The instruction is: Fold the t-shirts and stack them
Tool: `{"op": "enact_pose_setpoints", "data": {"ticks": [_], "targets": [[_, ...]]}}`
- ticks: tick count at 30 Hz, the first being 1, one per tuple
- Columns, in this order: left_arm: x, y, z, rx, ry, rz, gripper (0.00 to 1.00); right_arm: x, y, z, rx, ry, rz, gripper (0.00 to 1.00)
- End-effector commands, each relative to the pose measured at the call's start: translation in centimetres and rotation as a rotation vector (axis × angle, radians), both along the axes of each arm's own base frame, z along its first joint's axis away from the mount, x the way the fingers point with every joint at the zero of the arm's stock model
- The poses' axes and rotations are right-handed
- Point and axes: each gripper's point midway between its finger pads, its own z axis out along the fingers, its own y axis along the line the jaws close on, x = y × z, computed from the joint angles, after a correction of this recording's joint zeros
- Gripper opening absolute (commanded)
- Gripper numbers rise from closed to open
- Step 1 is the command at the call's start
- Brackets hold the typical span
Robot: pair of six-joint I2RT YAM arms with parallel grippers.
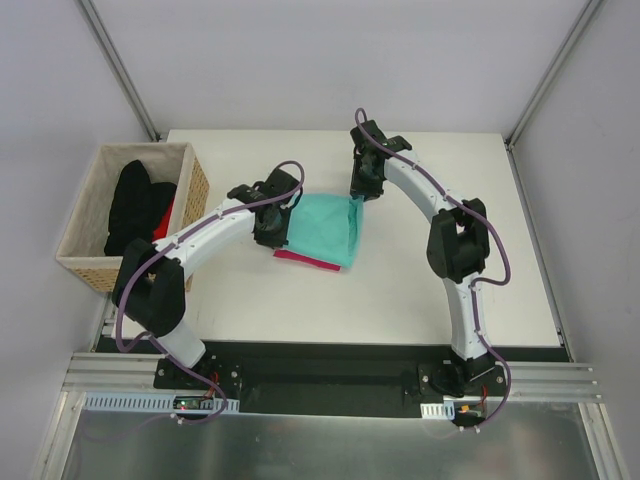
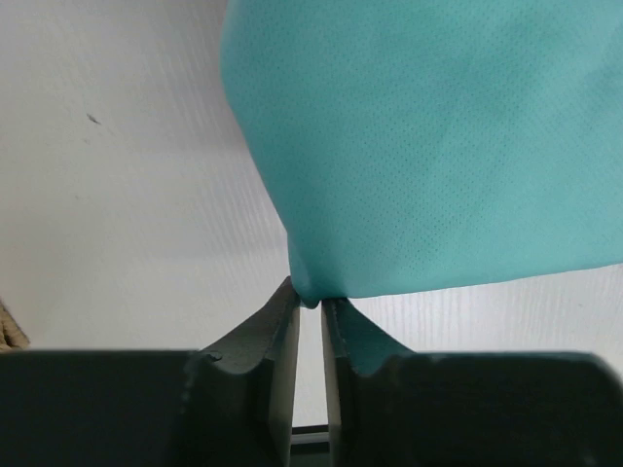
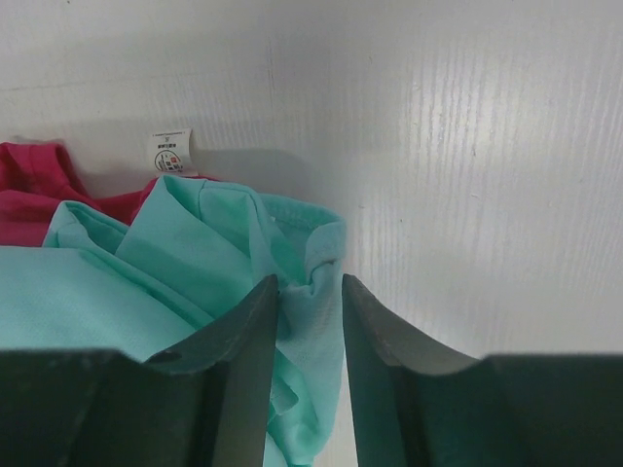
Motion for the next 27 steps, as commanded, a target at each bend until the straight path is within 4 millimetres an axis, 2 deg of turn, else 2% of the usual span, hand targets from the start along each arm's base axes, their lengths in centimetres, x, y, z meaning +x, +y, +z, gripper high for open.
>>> {"op": "enact_pose_setpoints", "data": {"ticks": [1, 3, 4, 5, 6, 9, 11, 27], "targets": [[-0.3, 0.8, -0.4, 0.022, 0.023, -0.003, 0.20, 0.7, 0.1, 1.7, 0.011, -0.033, -0.007, 0.36], [-0.3, 0.9, -0.4, 0.023, 0.021, -0.002, 0.21, 0.7, 0.1, 1.7, 0.011, -0.031, -0.007, 0.40], [-0.3, 1.0, -0.5, 0.029, 0.025, -0.001, 0.25, 0.7, 0.2, 1.6, 0.012, -0.030, -0.006, 0.41], [-0.3, 0.9, -0.6, 0.026, 0.026, -0.001, 0.32, 0.7, 0.1, 1.6, 0.011, -0.029, -0.007, 0.43], [-0.3, 1.0, -0.6, 0.029, 0.025, 0.002, 0.53, 0.6, 0.2, 1.6, 0.009, -0.030, -0.004, 0.44], [-0.5, 1.1, -0.7, 0.027, 0.028, 0.007, 0.58, 0.6, -0.1, 1.8, 0.003, -0.035, -0.008, 0.47], [-0.7, 1.2, -0.7, 0.027, 0.030, 0.014, 0.70, 0.5, -0.2, 2.1, -0.001, -0.040, -0.009, 0.49], [-1.3, 2.5, 0.4, 0.041, -0.017, 0.047, 0.77, 1.8, -0.8, 5.6, -0.009, -0.129, -0.007, 0.55]]}}
